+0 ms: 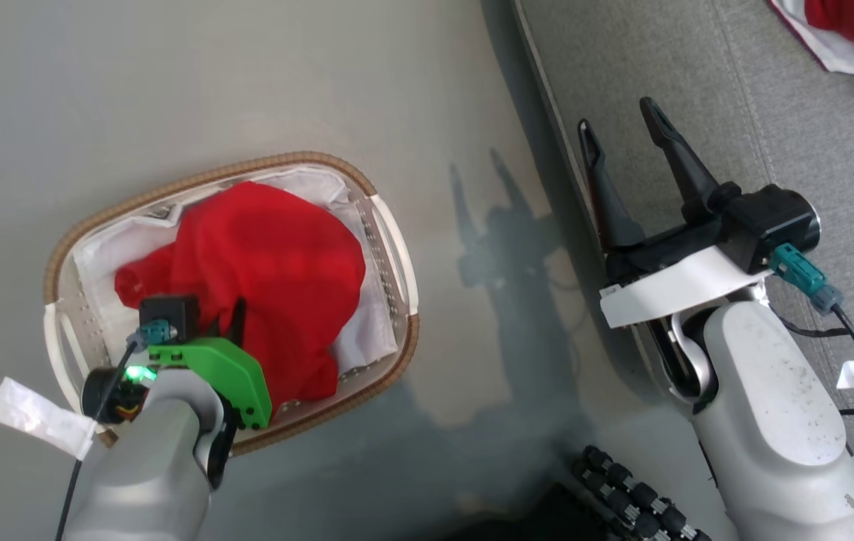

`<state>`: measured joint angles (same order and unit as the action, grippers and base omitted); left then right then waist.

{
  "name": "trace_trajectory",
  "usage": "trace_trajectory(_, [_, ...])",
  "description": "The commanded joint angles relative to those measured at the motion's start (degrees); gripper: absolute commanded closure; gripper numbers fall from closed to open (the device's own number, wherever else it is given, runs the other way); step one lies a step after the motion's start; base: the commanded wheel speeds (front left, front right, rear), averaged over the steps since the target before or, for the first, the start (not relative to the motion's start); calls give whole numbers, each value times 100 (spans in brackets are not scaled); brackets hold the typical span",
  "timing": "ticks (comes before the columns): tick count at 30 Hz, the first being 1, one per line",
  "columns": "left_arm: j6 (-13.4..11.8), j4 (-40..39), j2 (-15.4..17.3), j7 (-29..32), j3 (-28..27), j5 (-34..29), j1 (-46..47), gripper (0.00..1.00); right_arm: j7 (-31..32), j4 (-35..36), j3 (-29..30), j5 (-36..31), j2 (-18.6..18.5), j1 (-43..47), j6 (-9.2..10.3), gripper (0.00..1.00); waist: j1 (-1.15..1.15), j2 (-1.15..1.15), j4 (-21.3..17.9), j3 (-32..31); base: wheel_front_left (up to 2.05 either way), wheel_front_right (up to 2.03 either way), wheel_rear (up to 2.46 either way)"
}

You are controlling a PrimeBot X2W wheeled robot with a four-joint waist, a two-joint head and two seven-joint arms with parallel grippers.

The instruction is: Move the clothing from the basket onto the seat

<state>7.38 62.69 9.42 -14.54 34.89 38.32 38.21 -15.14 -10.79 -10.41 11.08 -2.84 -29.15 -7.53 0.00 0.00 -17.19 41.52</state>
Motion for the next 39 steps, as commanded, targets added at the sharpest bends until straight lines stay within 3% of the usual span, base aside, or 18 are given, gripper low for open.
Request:
trace_trajectory(1, [17,-19,-2,-40,18,60,-135,100,-1,-49,-15,-37,-17,75,7,0,0,0,110,-327,0,0,0])
trace_trajectory(7, [17,-480,-5,-64,-71,-24,-475,100,-1,-236,16,-90,-18,265,8,0,0,0,326,-954,0,0,0])
trace_trajectory(18, [17,-1782,-194,-62,-812,-701,-1419,100,-1,-533,110,-122,-20,786,8,0,0,0,726,-2058,0,0,0])
trace_trajectory(27, [17,-2929,-380,-63,-1226,-1303,-1945,100,-1,-739,135,-190,-20,1240,7,0,0,0,911,-2763,0,0,0])
trace_trajectory(39, [17,-4171,-559,-63,-1396,-1612,-2280,100,-1,-956,119,-250,-19,1820,7,0,0,0,955,-3543,0,0,0])
